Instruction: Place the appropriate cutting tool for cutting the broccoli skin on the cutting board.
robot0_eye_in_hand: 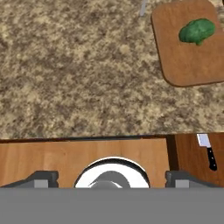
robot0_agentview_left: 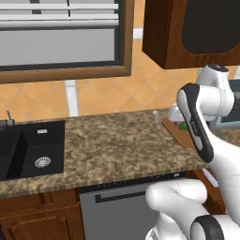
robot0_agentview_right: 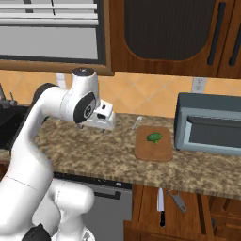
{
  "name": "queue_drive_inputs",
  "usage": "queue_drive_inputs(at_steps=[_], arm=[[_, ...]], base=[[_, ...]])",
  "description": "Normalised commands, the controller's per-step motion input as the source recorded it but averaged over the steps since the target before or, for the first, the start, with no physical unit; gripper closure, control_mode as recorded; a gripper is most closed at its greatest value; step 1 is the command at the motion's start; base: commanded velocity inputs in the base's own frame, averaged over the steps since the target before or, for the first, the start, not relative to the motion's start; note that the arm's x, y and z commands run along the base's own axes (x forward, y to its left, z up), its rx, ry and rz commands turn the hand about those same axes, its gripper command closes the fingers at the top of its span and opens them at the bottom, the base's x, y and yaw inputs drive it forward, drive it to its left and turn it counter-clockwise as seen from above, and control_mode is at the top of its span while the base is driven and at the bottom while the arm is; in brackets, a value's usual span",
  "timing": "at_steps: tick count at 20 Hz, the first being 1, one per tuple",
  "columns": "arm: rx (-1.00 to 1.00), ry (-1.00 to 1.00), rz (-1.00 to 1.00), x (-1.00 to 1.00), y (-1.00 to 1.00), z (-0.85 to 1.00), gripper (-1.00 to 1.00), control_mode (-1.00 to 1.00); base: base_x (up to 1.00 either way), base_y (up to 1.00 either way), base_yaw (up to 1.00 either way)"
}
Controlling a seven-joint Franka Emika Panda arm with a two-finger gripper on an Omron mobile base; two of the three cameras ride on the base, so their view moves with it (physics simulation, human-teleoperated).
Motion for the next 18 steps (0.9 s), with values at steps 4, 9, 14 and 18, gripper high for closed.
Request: queue_drive_inputs(at_steps=[4, 9, 14, 18], arm=[[0.11, 0.15, -0.10, -0.81, -1.00, -0.76, -1.00, -1.00], [0.06, 0.40, -0.24, -0.56, -1.00, -0.82, -1.00, -1.00], [0.02, 0.33, -0.18, -0.31, -1.00, -0.73, -1.00, -1.00], [0.00, 0.12, -0.11, -0.03, -0.92, -0.56, -1.00, -1.00]], base=[[0.00, 0.00, 0.00], [0.00, 0.00, 0.00], [0.00, 0.00, 0.00], [0.00, 0.00, 0.00]])
